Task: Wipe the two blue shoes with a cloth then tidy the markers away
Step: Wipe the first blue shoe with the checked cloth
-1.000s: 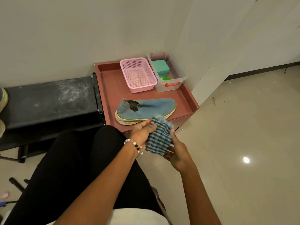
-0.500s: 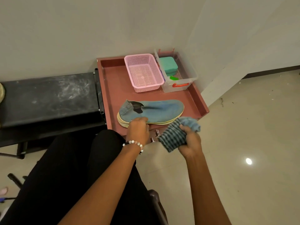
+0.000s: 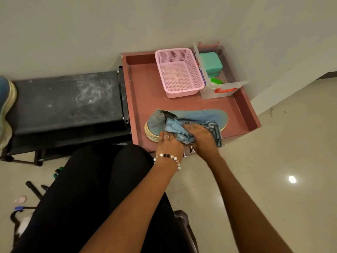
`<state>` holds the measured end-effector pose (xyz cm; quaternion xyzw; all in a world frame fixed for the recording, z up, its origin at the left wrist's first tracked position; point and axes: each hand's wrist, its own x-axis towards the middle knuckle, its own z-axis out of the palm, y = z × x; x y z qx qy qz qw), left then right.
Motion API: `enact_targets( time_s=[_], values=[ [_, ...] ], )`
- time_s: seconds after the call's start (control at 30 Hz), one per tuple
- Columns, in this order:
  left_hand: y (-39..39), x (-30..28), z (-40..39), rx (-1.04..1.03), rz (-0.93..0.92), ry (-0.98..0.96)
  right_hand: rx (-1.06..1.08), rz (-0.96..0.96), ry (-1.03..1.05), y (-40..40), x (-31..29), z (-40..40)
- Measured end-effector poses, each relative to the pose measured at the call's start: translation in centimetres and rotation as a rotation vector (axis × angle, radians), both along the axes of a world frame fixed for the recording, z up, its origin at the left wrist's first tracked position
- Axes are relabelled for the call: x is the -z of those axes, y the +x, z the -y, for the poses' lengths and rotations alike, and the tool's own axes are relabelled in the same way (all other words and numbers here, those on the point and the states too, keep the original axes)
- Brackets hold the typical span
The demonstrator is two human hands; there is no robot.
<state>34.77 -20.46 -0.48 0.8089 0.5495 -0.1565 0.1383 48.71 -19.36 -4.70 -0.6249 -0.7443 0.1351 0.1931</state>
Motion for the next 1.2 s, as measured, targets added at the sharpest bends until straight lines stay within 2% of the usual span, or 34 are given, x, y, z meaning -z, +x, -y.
enact_targets(
  time_s=[0.07, 0.13, 0.2, 0.3, 0.37, 0.43, 0.53, 0.6, 0.67, 0.77, 0.87, 0.97, 1.03, 1.1, 1.2],
  values=[
    [-0.1, 0.2, -0.2, -0.012, 0.015, -0.023, -0.028, 0.143, 0.017, 3.9, -0.2, -0.1],
    [-0.3, 0.3, -0.4, -0.035, 0.051, -0.029, 0.118, 0.231, 0.045, 6.1, -0.2, 0.1],
    [-0.4, 0.3, -0.5, -0.017, 0.05, -0.037, 0.332, 0.254, 0.034, 4.9, 0.0, 0.3],
    [-0.6, 0.1, -1.0, 0.036, 0.009, -0.059, 0.496, 0.187, -0.073, -0.6, -0.7, -0.2],
    [-0.8, -0.4, -1.3, 0.063, -0.007, -0.066, 0.415, 0.058, -0.084, -3.3, -1.0, 0.1],
    [-0.9, -0.7, -1.3, 0.09, -0.006, -0.07, 0.226, -0.06, -0.055, -3.2, -1.0, 0.7],
    [-1.0, -0.4, -1.1, 0.085, -0.014, -0.067, -0.036, 0.018, -0.185, 1.4, -1.4, 0.5],
    [-0.8, 0.1, -0.9, 0.039, 0.008, -0.058, -0.024, 0.163, -0.281, 5.1, -2.1, -0.5],
    [-0.5, 0.5, -0.8, 0.007, 0.019, -0.058, 0.086, 0.33, -0.283, 6.6, -2.5, -0.8],
    [-0.3, 0.5, -0.9, -0.023, 0.031, -0.078, 0.258, 0.524, -0.326, 3.1, -2.2, -0.8],
    [-0.5, 0.3, -1.0, -0.016, 0.035, -0.089, 0.357, 0.41, -0.313, -1.9, -1.6, -0.6],
    [-0.5, 0.1, -1.0, 0.008, 0.0, -0.102, 0.253, 0.083, -0.218, -3.5, -1.6, 0.2],
    [-0.5, 0.2, -0.8, 0.0, -0.009, -0.104, 0.161, -0.028, -0.223, -2.4, -1.8, 1.0],
    [-0.3, 0.4, -0.7, -0.012, 0.003, -0.097, 0.1, 0.05, -0.206, 0.0, -2.0, 1.5],
    [-0.2, 0.8, -0.6, -0.066, 0.071, -0.081, 0.129, 0.247, -0.149, 5.2, -2.7, 1.9]
  ],
)
